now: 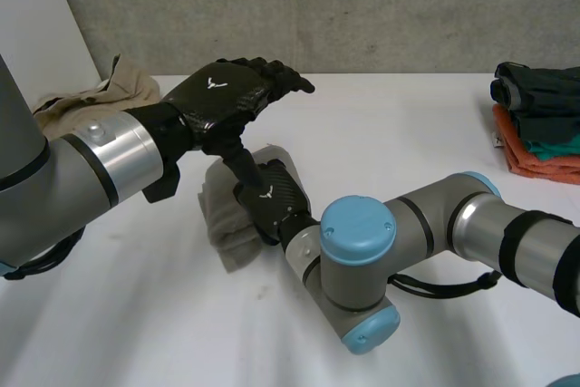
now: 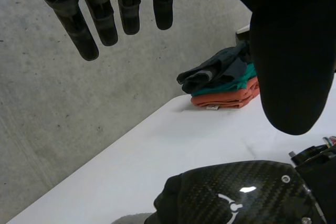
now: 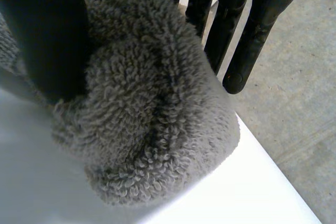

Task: Fold the laundry.

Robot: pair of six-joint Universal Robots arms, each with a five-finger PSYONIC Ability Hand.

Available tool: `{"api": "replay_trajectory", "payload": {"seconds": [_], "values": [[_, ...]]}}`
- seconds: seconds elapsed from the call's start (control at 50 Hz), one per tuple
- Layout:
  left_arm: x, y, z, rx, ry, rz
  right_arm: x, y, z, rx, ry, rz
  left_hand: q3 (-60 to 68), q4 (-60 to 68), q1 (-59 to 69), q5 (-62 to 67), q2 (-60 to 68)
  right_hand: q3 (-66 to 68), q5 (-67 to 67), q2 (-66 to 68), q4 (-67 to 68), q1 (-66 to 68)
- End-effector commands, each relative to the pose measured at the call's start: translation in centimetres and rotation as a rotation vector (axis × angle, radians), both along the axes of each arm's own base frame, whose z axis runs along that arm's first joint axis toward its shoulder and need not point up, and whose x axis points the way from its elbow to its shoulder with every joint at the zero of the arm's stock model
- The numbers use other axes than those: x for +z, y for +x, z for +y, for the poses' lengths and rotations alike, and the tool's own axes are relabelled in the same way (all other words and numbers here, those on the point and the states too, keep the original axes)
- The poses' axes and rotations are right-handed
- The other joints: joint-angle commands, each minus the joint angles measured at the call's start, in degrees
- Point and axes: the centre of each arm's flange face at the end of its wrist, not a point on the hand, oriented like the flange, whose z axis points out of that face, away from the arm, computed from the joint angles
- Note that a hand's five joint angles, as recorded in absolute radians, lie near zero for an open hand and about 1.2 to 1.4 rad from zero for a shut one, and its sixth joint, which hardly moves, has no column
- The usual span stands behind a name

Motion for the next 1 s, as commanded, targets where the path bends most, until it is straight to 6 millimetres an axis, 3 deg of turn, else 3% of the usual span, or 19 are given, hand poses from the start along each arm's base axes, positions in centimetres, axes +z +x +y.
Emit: {"api": "replay_trajectory", "payload": {"seconds": [0.02, 0.22, 0.32, 0.42, 0.5, 0.56, 0.58, 0.64, 0.66, 0.74, 0.86, 1.0], "values": [[0.5, 0.2, 0.0, 0.005, -0.013, 0.005, -0.4, 0.8, -1.1, 0.019, 0.004, -0.005, 2.64, 2.47, 2.55, 2.48, 2.53, 34.99, 38.19, 34.46, 35.09, 41.55], [1.1, 0.4, 0.0, 0.011, -0.031, 0.015, 0.3, -0.4, -5.0, -0.061, -0.021, -0.032, 2.80, 2.64, 2.72, 2.65, 2.70, 37.20, 40.40, 36.67, 37.29, 43.75], [1.6, 0.6, 0.1, 0.015, -0.044, 0.022, 2.1, -2.5, -8.6, -0.142, -0.063, -0.059, 2.80, 2.64, 2.72, 2.65, 2.70, 37.20, 40.40, 36.67, 37.29, 43.75], [2.0, 1.1, -0.3, 0.044, -0.060, 0.027, 5.6, -5.3, -13.0, -0.213, -0.144, -0.115, 2.97, 2.81, 2.89, 2.82, 2.87, 37.20, 40.40, 36.67, 37.29, 43.75], [2.2, 1.4, -0.5, 0.060, -0.065, 0.028, 10.5, -7.4, -17.2, -0.205, -0.301, -0.218, 2.97, 2.81, 2.89, 2.82, 2.87, 37.20, 40.40, 36.67, 37.29, 43.75], [2.2, 1.4, -0.6, 0.061, -0.060, 0.033, 13.0, -8.7, -19.1, -0.198, -0.378, -0.257, 2.97, 2.81, 2.89, 2.82, 2.87, 37.20, 40.40, 36.67, 37.29, 43.75], [2.2, 1.4, -0.6, 0.061, -0.059, 0.034, 14.8, -10.1, -20.7, -0.220, -0.422, -0.286, 2.97, 2.81, 2.89, 2.82, 2.87, 37.20, 40.40, 36.67, 37.29, 43.75], [2.1, 1.4, -0.6, 0.062, -0.047, 0.039, 17.2, -12.3, -22.7, -0.257, -0.475, -0.333, 2.97, 2.81, 2.89, 2.82, 2.87, 37.20, 40.40, 36.67, 37.29, 43.75], [2.1, 1.4, -0.6, 0.063, -0.045, 0.041, 18.6, -13.8, -23.9, -0.267, -0.495, -0.369, 3.14, 2.97, 3.06, 2.99, 3.04, 37.20, 40.40, 36.67, 37.29, 43.75], [2.1, 1.4, -0.6, 0.064, -0.037, 0.045, 21.3, -18.5, -26.8, -0.299, -0.536, -0.447, 3.14, 2.98, 3.06, 2.99, 3.04, 37.20, 40.40, 36.67, 37.29, 43.75], [2.0, 1.4, -0.6, 0.064, -0.036, 0.045, 21.0, -24.4, -29.9, -0.306, -0.554, -0.472, 3.14, 2.98, 3.06, 2.99, 3.04, 37.20, 40.40, 36.67, 37.29, 43.75], [1.9, 1.4, -0.6, 0.064, -0.033, 0.044, 16.6, -32.6, -32.8, -0.377, -0.527, -0.429, 3.14, 2.98, 3.06, 2.99, 3.04, 37.20, 40.40, 36.67, 37.29, 43.75]]}}
